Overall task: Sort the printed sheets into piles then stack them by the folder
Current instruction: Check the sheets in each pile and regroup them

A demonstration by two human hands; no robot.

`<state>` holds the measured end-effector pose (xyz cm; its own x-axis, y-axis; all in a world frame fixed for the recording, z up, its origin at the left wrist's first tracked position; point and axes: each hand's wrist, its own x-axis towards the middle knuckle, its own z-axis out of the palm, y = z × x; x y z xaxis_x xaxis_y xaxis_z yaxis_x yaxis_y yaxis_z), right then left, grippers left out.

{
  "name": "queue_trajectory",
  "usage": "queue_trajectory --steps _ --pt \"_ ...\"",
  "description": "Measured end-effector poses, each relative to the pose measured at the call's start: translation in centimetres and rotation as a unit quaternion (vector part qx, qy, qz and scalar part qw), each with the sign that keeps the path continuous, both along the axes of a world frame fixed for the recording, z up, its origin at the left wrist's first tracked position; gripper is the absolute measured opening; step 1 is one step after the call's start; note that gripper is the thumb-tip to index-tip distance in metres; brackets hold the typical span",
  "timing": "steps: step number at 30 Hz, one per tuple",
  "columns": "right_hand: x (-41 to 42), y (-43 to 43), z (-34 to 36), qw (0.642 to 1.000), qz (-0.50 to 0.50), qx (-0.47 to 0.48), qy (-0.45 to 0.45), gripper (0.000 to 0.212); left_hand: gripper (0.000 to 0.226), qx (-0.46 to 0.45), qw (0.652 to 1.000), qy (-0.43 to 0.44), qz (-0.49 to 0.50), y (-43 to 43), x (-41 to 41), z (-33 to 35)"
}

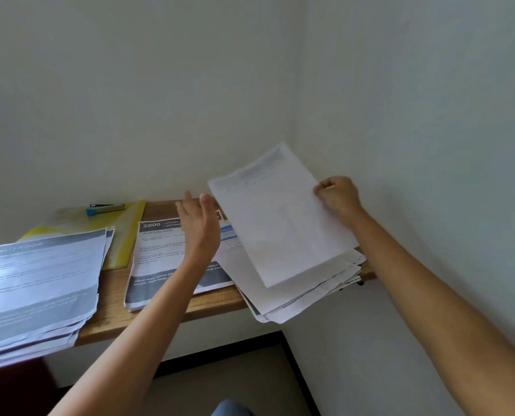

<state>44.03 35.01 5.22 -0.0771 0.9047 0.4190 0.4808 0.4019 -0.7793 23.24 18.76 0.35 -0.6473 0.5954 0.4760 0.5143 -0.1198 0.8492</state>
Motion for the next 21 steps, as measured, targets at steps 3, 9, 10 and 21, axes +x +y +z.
queue_trajectory --steps 3,9,10,21 --pt "-1.0 -0.7 -2.9 0.998 0.015 0.004 -0.058 0.013 0.084 -0.003 0.99 0.138 0.04 0.1 -0.1 -1.1" --pt "-2.0 -1.8 -6.5 0.993 0.062 0.002 -0.096 0.01 0.089 -0.19 0.884 0.41 -0.118 1.2 0.5 -2.5" --pt "-2.1 -1.9 -6.9 0.992 0.071 0.0 -0.107 0.012 0.08 -0.237 0.859 0.435 -0.129 1.4 0.8 -2.8" --pt "-1.8 -1.9 -8.1 0.867 0.27 0.021 -0.419 0.056 0.06 -0.422 0.811 0.365 -0.177 1.9 1.7 -3.4"
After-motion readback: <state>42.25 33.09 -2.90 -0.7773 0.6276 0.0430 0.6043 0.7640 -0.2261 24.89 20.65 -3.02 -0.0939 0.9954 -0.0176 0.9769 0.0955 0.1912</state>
